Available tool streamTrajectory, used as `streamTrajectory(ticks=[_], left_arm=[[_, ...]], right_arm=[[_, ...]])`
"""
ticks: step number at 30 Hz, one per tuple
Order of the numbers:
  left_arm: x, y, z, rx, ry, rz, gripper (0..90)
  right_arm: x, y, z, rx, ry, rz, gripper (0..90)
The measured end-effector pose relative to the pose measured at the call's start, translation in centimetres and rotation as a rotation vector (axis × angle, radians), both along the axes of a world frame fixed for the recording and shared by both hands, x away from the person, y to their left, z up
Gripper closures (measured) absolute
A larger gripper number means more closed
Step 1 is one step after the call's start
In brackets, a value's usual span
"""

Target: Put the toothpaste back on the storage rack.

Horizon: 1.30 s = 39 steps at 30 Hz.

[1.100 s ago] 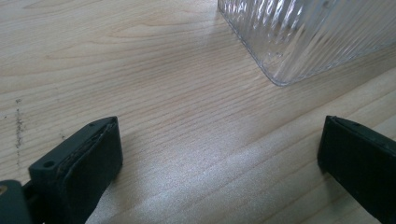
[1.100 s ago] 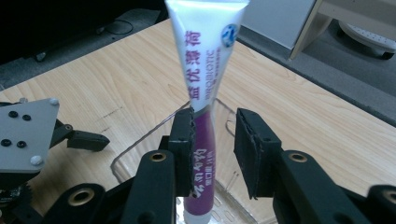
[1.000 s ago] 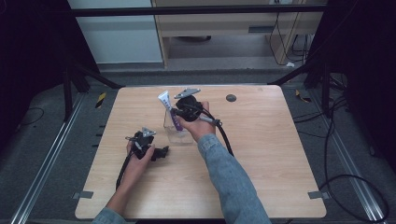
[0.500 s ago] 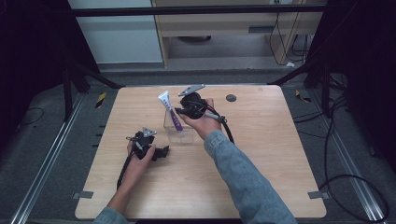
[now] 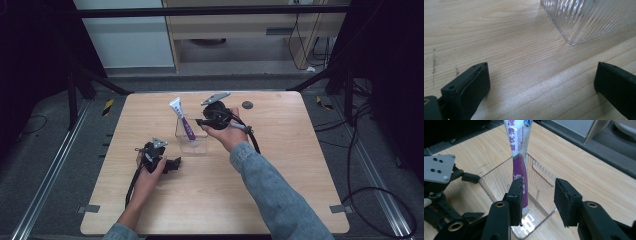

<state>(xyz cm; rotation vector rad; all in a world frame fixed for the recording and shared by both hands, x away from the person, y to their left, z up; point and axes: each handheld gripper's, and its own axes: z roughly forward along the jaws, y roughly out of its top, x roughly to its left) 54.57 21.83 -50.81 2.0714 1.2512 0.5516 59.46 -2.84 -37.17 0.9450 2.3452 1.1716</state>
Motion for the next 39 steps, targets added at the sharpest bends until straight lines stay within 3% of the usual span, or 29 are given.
streamTrajectory(ticks=[10, 20, 26, 29, 39], left_arm=[[0.0, 0.0, 0.0, -0.004, 0.000, 0.000, 0.0], [0.0, 0.0, 0.0, -0.005, 0.002, 0.000, 0.0], [0.1, -0.1, 0.0, -0.006, 0.002, 0.001, 0.0], [0.1, -0.1, 0.0, -0.006, 0.002, 0.001, 0.0], [0.1, -0.1, 0.0, -0.005, 0.003, 0.004, 0.0]], right_arm=[[-0.9, -2.5, 1.0, 0.027, 0.007, -0.035, 45.0], [-1.0, -4.0, 0.4, 0.056, 0.012, -0.050, 20.9], [-0.7, -5.3, -0.4, 0.050, 0.012, -0.070, 16.2], [-0.6, -6.3, -0.8, 0.023, 0.011, -0.096, 15.4], [-1.1, -8.7, -2.1, 0.006, 0.011, -0.121, 14.7]])
